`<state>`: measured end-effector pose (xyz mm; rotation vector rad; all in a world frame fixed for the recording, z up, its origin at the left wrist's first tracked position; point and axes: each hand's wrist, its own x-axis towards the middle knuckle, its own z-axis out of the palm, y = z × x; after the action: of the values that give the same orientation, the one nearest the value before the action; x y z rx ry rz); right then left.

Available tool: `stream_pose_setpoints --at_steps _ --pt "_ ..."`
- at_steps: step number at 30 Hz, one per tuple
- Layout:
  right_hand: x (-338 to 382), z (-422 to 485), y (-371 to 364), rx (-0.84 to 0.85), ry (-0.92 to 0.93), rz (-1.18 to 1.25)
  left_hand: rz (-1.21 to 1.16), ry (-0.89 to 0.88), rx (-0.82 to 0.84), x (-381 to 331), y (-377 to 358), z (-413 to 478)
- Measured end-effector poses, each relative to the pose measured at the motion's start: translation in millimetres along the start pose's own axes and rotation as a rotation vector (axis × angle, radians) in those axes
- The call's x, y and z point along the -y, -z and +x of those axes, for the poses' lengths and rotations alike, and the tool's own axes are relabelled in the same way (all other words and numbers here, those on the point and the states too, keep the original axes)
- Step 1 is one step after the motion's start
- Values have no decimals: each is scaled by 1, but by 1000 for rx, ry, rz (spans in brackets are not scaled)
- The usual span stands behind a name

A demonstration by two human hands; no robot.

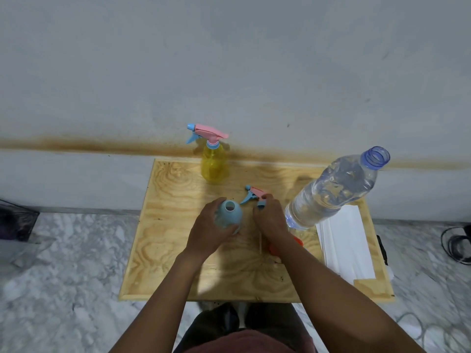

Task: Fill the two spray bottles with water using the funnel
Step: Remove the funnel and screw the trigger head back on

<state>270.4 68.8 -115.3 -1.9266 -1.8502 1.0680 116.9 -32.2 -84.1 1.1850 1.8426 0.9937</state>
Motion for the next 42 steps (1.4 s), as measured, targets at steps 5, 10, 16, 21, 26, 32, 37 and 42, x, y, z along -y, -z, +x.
stream_pose_setpoints --at_steps 5,10,16,21,26,32,37,42 --pt "4 18 7 29 -156 -11 29 43 29 3 -1 4" --pt "8 29 11 116 -218 -29 -11 106 66 3 -5 6" --pt "17 19 26 109 -117 310 -21 70 10 7 -3 5" --pt "47 -2 59 67 11 598 -52 40 -1 4 4 2" --pt "87 -31 94 -5 198 779 -49 65 -10 -2 11 1" --pt "124 -49 112 -114 358 889 25 31 -22 -15 19 -2" --pt "134 -59 110 -167 417 957 71 -55 -45 -22 26 -7" --pt "138 -68 97 -88 368 944 77 -93 -61 -27 33 -9"
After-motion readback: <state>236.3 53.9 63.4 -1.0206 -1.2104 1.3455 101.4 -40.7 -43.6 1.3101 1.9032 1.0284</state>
